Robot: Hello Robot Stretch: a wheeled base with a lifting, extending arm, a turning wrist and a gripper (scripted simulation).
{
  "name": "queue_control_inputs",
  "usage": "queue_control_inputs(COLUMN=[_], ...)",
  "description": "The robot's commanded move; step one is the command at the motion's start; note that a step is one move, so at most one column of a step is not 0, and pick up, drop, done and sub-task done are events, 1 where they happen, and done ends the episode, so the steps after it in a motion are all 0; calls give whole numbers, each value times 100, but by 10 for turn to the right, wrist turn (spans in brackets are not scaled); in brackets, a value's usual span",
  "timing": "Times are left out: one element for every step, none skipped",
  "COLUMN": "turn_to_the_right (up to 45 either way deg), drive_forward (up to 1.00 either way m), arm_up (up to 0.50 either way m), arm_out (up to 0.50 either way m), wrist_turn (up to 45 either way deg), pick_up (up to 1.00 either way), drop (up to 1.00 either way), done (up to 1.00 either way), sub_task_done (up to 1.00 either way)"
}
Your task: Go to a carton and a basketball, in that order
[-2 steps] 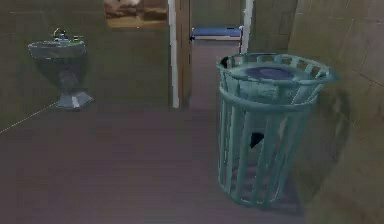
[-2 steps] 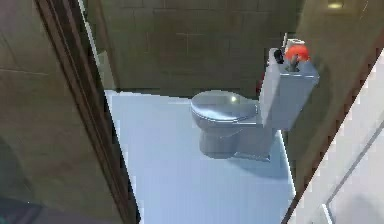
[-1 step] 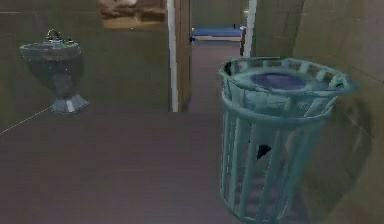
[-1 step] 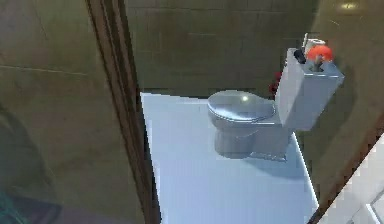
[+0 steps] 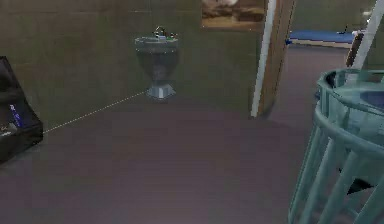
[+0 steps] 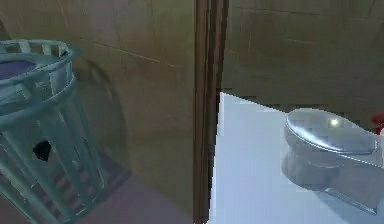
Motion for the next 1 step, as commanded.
queue_control_inputs(turn_to_the_right=[0], drive_forward=[100], arm_up=[0], arm_out=[0], wrist_turn=[0], pick_up=[0], drop=[0], done=[0], sub_task_done=[0])
